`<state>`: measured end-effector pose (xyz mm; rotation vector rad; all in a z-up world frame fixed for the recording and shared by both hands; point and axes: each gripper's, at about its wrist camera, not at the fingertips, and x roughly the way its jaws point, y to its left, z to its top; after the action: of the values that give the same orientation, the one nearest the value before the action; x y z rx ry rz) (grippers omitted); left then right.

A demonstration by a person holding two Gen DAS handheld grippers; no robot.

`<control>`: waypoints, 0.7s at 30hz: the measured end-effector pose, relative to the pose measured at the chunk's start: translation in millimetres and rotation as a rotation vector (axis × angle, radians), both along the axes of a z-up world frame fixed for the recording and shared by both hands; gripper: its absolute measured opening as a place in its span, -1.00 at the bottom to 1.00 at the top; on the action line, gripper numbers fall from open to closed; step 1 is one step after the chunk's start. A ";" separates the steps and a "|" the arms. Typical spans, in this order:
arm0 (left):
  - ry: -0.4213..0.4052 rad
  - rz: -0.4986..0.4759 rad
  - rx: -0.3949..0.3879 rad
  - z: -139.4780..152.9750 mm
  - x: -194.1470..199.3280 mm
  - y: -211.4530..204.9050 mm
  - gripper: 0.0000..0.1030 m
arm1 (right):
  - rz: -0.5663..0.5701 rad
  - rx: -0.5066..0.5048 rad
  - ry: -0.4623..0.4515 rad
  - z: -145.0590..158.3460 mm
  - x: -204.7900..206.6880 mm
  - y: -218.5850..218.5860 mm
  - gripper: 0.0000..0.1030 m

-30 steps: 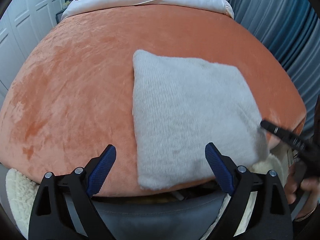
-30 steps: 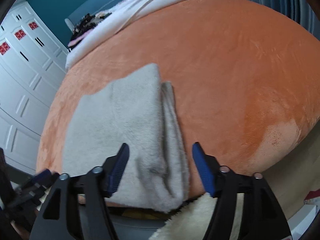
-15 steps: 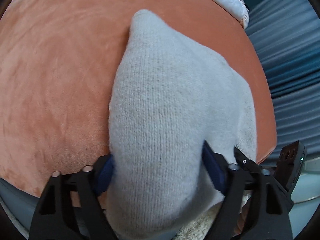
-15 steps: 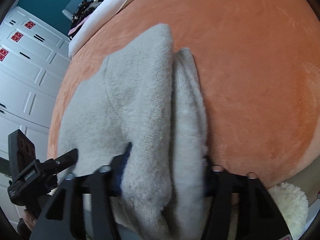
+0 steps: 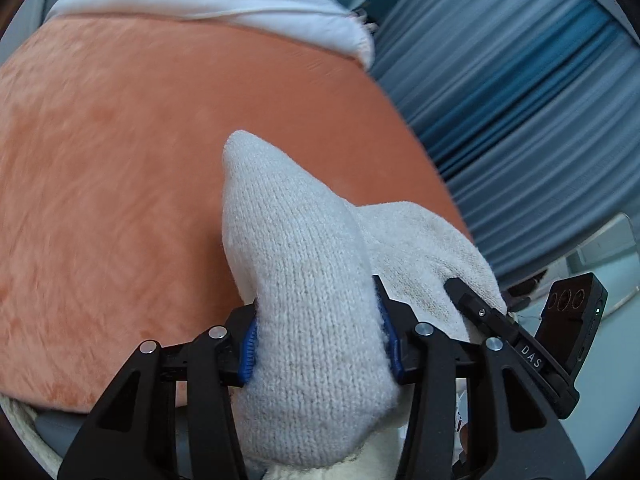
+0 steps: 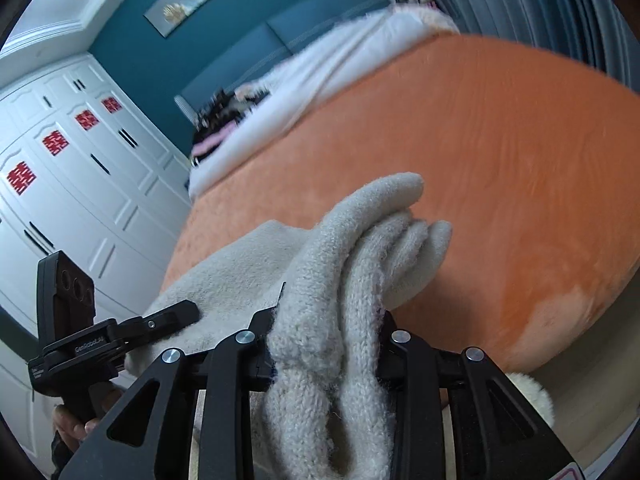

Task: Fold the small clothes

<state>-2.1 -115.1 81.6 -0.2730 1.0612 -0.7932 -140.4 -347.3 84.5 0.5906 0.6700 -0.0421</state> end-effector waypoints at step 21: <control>-0.838 0.018 -0.326 303.0 -37.9 140.8 -0.04 | 0.124 -0.322 -0.845 316.3 -45.7 110.8 -0.44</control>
<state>-40.0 25.7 384.6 -0.1921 0.1405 -0.9408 -186.2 -236.5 400.8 0.2107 -0.1265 0.2040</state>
